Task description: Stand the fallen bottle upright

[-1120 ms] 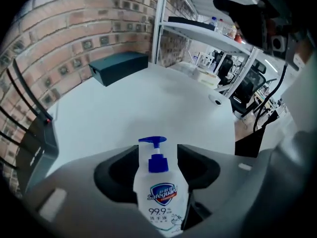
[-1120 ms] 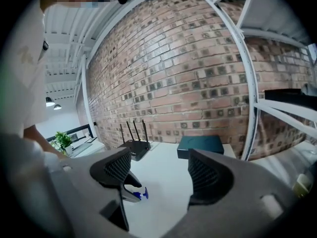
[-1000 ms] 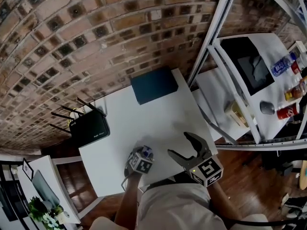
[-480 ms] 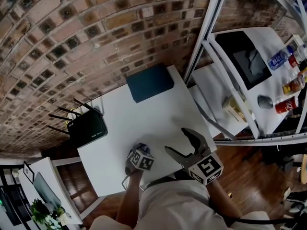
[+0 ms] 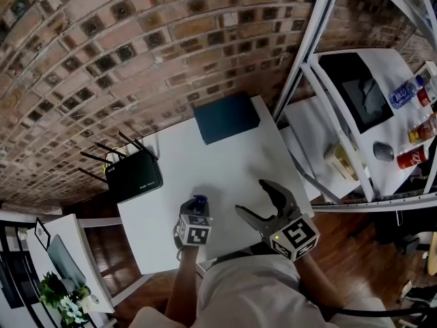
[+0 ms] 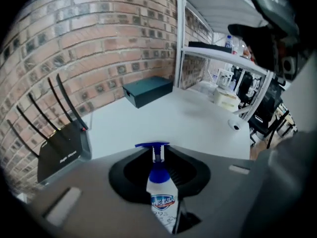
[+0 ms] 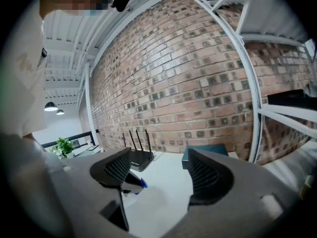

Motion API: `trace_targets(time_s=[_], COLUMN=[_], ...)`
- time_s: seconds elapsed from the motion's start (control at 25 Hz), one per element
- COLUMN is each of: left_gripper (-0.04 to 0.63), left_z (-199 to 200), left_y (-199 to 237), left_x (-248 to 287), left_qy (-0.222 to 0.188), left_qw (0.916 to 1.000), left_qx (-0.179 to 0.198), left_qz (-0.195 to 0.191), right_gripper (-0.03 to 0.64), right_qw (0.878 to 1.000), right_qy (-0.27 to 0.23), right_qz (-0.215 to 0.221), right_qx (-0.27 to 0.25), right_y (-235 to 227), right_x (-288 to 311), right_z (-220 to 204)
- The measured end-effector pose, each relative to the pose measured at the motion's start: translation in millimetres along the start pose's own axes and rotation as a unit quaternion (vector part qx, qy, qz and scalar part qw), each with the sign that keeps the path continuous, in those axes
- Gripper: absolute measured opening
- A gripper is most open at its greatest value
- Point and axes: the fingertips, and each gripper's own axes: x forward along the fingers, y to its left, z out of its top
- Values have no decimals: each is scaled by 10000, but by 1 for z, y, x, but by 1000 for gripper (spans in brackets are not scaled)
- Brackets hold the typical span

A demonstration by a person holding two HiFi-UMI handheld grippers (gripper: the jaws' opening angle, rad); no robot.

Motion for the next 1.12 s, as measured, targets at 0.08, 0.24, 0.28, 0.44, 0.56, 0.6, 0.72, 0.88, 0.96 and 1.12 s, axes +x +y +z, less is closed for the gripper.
trace_targets(time_s=[0.08, 0.24, 0.28, 0.44, 0.56, 0.6, 0.72, 0.88, 0.96, 1.12], left_gripper=[89, 89, 89, 91, 91, 91, 91, 92, 92, 89], left_z=[7, 22, 22, 18, 8, 4, -11, -32, -37, -61], left_y=[10, 32, 37, 55, 65, 68, 74, 73, 66, 64], left_x=[-11, -35, -39, -54, -66, -70, -84, -103, -111, -125], left_qy=[-270, -766, -886, -1322, -1656, -1770, -2109, -2428, -2656, -3076], left_qw=[9994, 9949, 9928, 9828, 9722, 9676, 9526, 9395, 9335, 9087], left_qx=[-191, -444, -552, -915, -1225, -1355, -1679, -1651, -1601, -1963], left_qz=[114, 492, 582, 905, 1114, 1185, 1408, 1763, 1800, 2028], right_gripper=[345, 345, 345, 345, 345, 345, 345, 345, 345, 345], right_qw=[10000, 9995, 9993, 9985, 9976, 9973, 9961, 9937, 9925, 9892], right_qy=[12, -13, -12, 9, 25, 32, 61, 101, 137, 196], right_qz=[94, 305, 354, 537, 667, 702, 843, 1057, 1162, 1382], right_qx=[-5, -49, -76, -139, -197, -210, -252, -347, -368, -448], right_y=[6, 18, 21, 33, 41, 44, 52, 65, 71, 85], right_x=[4, 12, 14, 22, 28, 29, 34, 40, 42, 45], right_z=[-1, 2, 3, 5, 6, 6, 6, 7, 4, 1])
